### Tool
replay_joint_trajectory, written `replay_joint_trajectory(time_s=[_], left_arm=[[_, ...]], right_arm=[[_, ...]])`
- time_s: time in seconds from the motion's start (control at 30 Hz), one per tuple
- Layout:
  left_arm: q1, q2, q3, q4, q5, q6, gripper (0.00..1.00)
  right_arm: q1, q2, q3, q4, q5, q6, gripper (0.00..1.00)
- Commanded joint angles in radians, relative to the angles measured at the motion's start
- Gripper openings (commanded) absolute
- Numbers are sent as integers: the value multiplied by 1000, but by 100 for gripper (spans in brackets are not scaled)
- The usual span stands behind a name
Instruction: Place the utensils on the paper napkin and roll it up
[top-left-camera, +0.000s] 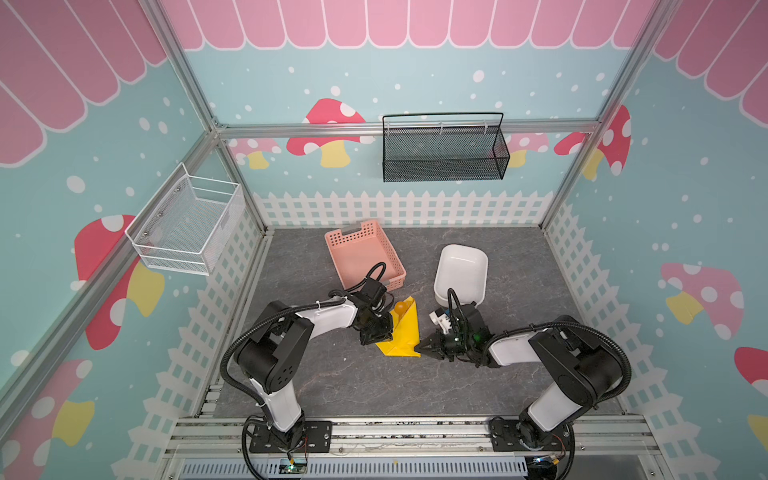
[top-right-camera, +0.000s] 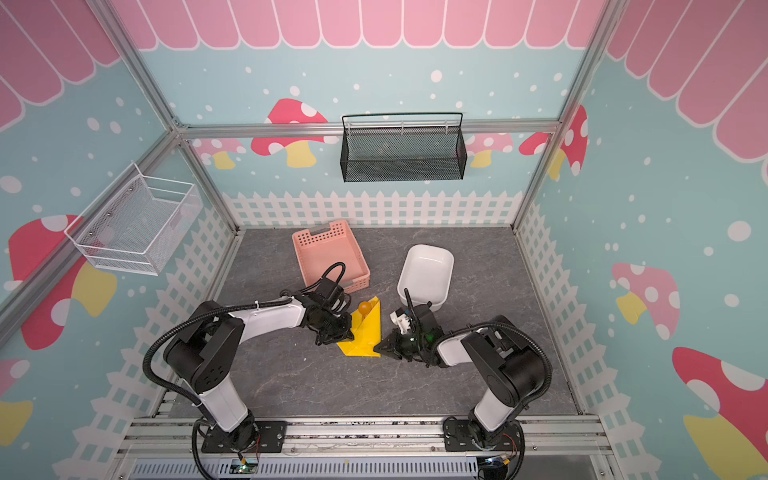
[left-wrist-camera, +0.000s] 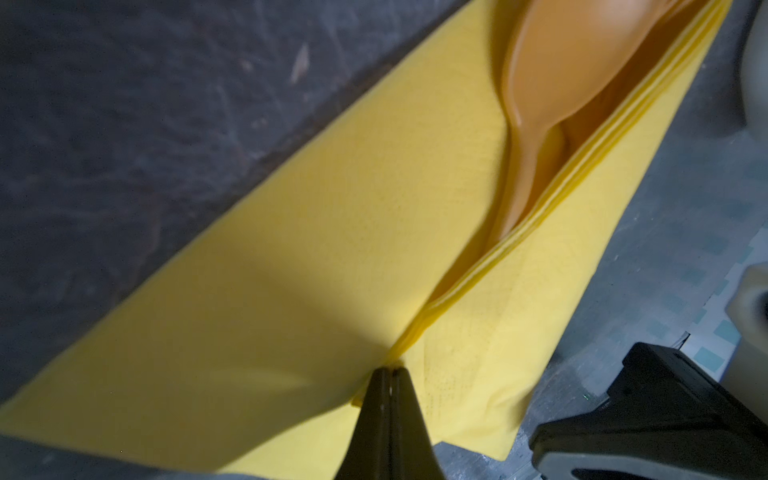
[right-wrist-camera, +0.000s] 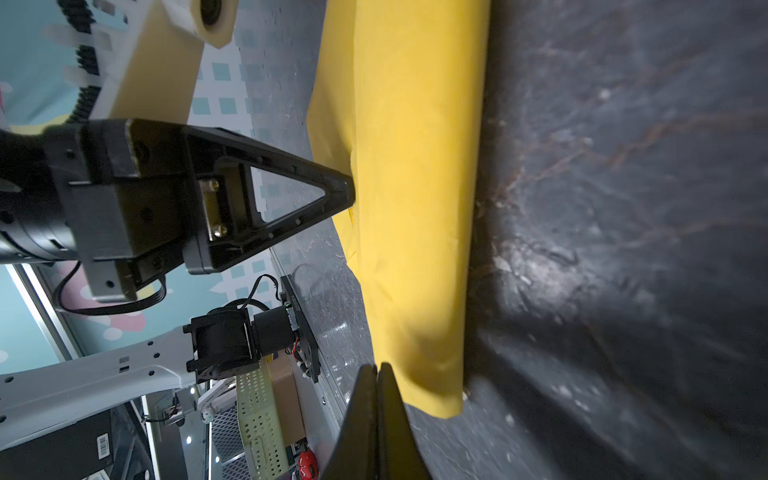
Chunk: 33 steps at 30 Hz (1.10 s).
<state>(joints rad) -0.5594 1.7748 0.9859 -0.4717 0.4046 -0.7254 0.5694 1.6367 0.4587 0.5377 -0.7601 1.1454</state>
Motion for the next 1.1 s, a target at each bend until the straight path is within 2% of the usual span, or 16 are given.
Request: replay_joint_trajectory(time_s=[0.0, 0.43, 0.77, 1.07], left_arm=[[-5, 17, -35, -18, -29, 12, 1], [-3, -10, 9, -43, -35, 18, 3], [-9, -90, 77, -98, -32, 23, 5], [-84, -58, 120, -110, -34, 12, 5]], right_arm=[[-3, 14, -3, -11, -7, -10, 1], [-4, 100, 6, -10, -7, -34, 1], [-1, 98, 3, -26, -10, -35, 1], [9, 80, 3, -52, -16, -30, 1]])
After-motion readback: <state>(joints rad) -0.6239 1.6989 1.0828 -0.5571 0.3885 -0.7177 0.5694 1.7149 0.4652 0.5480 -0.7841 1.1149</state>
